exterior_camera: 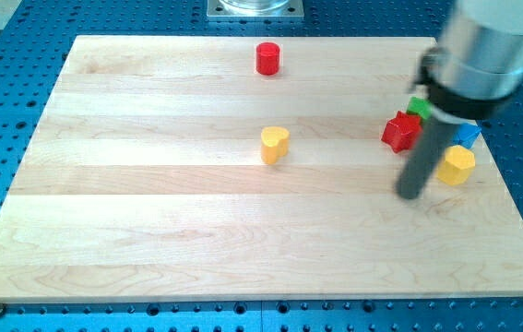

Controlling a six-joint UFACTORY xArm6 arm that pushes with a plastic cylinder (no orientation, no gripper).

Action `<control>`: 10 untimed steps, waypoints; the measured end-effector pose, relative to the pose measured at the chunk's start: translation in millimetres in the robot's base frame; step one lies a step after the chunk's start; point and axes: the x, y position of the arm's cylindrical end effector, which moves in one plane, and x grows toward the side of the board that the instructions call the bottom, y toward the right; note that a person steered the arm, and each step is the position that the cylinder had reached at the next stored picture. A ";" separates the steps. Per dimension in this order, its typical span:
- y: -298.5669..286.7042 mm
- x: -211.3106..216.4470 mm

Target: Place the heart to the left of hexagon

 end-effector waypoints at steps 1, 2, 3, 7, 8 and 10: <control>-104.1 -0.9; -184.3 -13.1; -204.5 -33.4; -78.0 -78.8; -56.6 -77.1; -38.3 -113.6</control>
